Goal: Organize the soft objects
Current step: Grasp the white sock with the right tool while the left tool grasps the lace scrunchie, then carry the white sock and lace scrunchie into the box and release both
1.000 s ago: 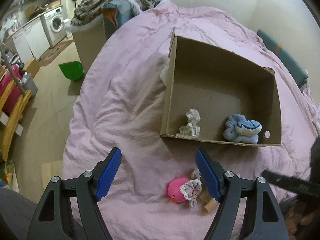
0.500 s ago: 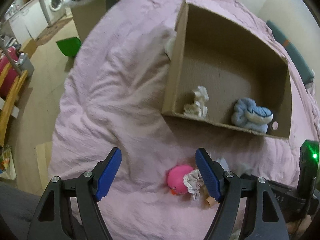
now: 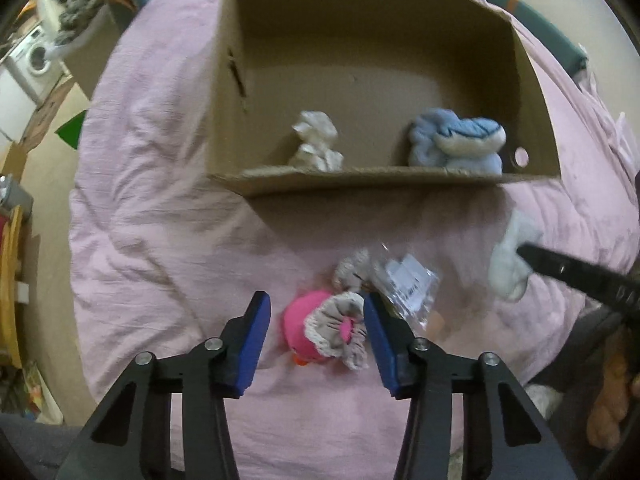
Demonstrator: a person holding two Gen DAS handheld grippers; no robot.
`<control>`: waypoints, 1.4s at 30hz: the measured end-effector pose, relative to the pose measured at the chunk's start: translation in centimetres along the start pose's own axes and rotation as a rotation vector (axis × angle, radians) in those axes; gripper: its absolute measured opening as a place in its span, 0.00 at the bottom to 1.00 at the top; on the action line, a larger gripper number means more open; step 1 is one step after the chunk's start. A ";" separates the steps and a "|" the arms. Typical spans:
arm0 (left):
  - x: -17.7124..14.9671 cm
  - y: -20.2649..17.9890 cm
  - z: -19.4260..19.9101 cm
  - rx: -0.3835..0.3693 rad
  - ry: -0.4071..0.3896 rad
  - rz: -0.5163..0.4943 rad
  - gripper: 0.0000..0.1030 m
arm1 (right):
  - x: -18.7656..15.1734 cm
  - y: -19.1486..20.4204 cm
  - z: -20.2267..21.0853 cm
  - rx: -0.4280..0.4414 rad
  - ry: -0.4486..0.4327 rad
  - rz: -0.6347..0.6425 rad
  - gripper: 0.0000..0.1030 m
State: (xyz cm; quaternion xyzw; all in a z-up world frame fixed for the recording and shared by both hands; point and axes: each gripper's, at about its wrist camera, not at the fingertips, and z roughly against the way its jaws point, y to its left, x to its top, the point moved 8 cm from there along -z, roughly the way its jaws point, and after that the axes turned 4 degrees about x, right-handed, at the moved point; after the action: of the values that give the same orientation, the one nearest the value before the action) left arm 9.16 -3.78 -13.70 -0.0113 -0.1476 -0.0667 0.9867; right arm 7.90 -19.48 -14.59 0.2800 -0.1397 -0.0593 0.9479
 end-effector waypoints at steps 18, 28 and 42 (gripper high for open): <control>1.4 0.5 4.3 -0.054 -0.158 0.034 0.09 | 0.6 0.0 0.8 0.031 -0.020 0.012 0.04; 1.8 2.5 6.3 -0.015 -0.224 0.102 0.09 | 0.3 1.4 2.1 0.063 -0.050 0.068 0.04; 3.6 3.2 11.8 0.043 -0.471 0.137 0.09 | 1.5 4.8 6.4 0.167 -0.212 0.174 0.04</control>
State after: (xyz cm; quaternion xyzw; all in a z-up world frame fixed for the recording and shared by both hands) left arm 9.57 -0.53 -1.34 -0.0155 -0.3737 0.0078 0.9274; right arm 7.57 -19.05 -6.51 0.3367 -0.2671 0.0059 0.9029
